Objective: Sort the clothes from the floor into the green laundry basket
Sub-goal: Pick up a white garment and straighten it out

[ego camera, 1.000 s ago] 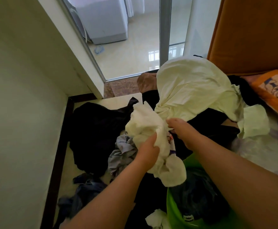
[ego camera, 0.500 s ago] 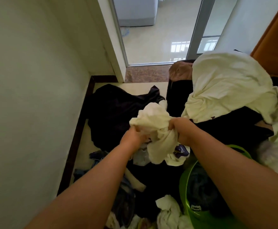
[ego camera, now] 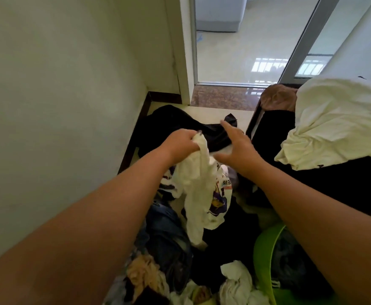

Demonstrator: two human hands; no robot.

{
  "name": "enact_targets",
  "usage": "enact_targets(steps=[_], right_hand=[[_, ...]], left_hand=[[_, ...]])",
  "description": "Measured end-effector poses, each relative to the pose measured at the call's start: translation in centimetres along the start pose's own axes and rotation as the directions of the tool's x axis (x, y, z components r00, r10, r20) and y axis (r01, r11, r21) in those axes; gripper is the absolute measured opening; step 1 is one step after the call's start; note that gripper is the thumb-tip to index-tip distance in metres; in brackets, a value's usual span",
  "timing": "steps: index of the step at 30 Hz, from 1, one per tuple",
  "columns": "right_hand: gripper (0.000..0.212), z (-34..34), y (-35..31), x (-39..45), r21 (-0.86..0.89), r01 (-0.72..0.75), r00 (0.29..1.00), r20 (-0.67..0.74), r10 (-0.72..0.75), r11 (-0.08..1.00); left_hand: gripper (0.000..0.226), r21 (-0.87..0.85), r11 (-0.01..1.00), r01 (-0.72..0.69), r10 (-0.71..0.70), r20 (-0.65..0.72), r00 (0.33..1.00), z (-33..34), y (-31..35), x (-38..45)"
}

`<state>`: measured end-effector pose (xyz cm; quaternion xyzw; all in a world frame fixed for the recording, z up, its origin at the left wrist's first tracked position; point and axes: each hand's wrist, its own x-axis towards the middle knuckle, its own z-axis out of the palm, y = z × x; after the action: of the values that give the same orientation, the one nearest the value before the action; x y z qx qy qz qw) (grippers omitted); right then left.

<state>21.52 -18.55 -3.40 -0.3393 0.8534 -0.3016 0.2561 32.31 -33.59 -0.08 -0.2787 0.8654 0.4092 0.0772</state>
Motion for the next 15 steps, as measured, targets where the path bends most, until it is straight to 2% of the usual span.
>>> enact_targets(steps=[1, 2, 3, 5, 7, 8, 9, 11, 12, 14, 15], right_hand=[[0.098, 0.3, -1.6, 0.1, -0.031, 0.124, 0.99, 0.073, -0.122, 0.992], [0.101, 0.6, -3.1, 0.3, -0.057, 0.19, 0.972, 0.155, -0.179, 0.98], [0.1, 1.1, -4.3, 0.7, -0.061, 0.218, 0.956, 0.214, -0.2, 0.974], [0.079, 1.8, -5.7, 1.5, -0.046, 0.189, 0.952, 0.255, -0.171, 0.981], [0.044, 1.5, -6.5, 2.2, -0.131, 0.153, 0.946, 0.307, -0.107, 0.979], [0.034, 1.3, -6.6, 2.5, -0.16, 0.142, 0.943, 0.32, -0.085, 0.977], [0.031, 0.9, -6.6, 2.6, -0.144, 0.126, 0.947, 0.312, -0.076, 0.982], [0.031, 0.5, -6.3, 2.5, 0.071, 0.046, 0.964, 0.26, -0.063, 0.996], [0.031, 0.3, -6.0, 2.3, 0.23, -0.022, 0.963, 0.266, -0.042, 0.973], [0.028, 0.6, -5.4, 1.9, 0.466, -0.196, 0.925, 0.38, 0.005, 0.863], [0.028, 1.0, -5.0, 1.7, 0.531, -0.269, 0.9, 0.435, 0.014, 0.803]], left_hand=[[0.013, 0.12, 0.992, -0.026, 0.02, 0.046, 0.999, -0.5, 0.5, -0.2], [0.01, 0.195, 0.979, -0.061, 0.047, 0.076, 0.996, -0.9, 0.6, -0.2], [0.011, 0.187, 0.98, -0.069, 0.054, 0.087, 0.995, -1.0, 0.7, -0.5], [0.005, 0.044, 0.996, -0.081, 0.079, 0.05, 0.996, -1.2, 0.5, -1.2], [0.008, -0.104, 0.992, -0.076, 0.076, -0.007, 0.997, -1.4, -0.7, -2.0], [0.013, -0.16, 0.986, -0.05, 0.05, -0.008, 0.999, -1.5, -1.4, -2.1], [0.031, -0.187, 0.982, 0.016, -0.011, 0.027, 1.0, -1.8, -2.2, -2.4], [0.065, -0.296, 0.935, 0.198, -0.159, 0.149, 0.976, -2.4, -3.3, -3.1], [0.073, -0.411, 0.855, 0.315, -0.255, 0.196, 0.947, -2.5, -3.8, -3.4], [0.077, -0.524, 0.703, 0.482, -0.408, 0.258, 0.876, -2.1, -4.6, -4.0], [0.08, -0.519, 0.674, 0.525, -0.448, 0.277, 0.85, -1.5, -4.8, -4.2]])
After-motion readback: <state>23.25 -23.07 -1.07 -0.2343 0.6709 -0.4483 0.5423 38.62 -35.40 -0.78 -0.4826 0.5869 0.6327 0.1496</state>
